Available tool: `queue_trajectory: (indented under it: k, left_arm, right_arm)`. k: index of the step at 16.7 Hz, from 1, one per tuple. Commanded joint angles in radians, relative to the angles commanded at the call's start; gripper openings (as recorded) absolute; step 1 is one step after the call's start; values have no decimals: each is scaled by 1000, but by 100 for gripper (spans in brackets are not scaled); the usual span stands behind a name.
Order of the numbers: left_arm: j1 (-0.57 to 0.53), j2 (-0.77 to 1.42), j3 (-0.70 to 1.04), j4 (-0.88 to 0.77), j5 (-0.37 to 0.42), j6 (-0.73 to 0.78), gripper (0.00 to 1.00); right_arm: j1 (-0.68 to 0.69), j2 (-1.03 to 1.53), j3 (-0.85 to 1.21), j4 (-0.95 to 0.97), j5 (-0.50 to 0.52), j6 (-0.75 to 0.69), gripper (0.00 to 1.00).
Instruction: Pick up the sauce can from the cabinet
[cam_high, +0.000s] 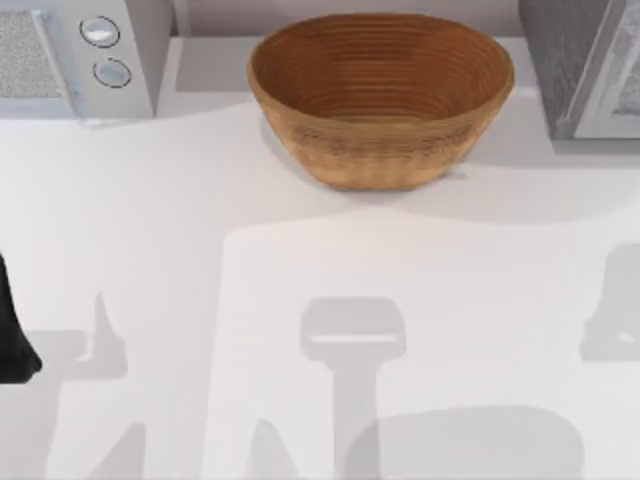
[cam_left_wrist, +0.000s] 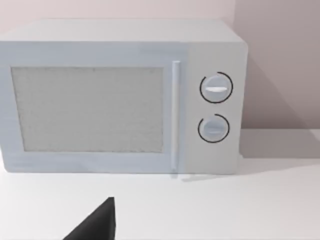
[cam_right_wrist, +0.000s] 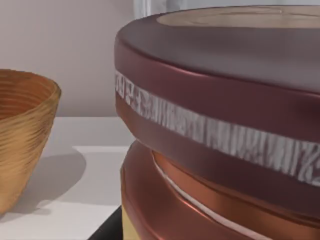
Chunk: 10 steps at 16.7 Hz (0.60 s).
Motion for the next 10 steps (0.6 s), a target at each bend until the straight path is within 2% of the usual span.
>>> queue_trajectory:
  k: [4, 10]
  left_arm:
    - [0, 0, 0, 0, 0, 0, 100]
    - [0, 0, 0, 0, 0, 0, 100]
  right_arm:
    - [-44, -153, -173, 84, -48, -2, 0]
    - [-48, -169, -196, 94, -54, -1, 0]
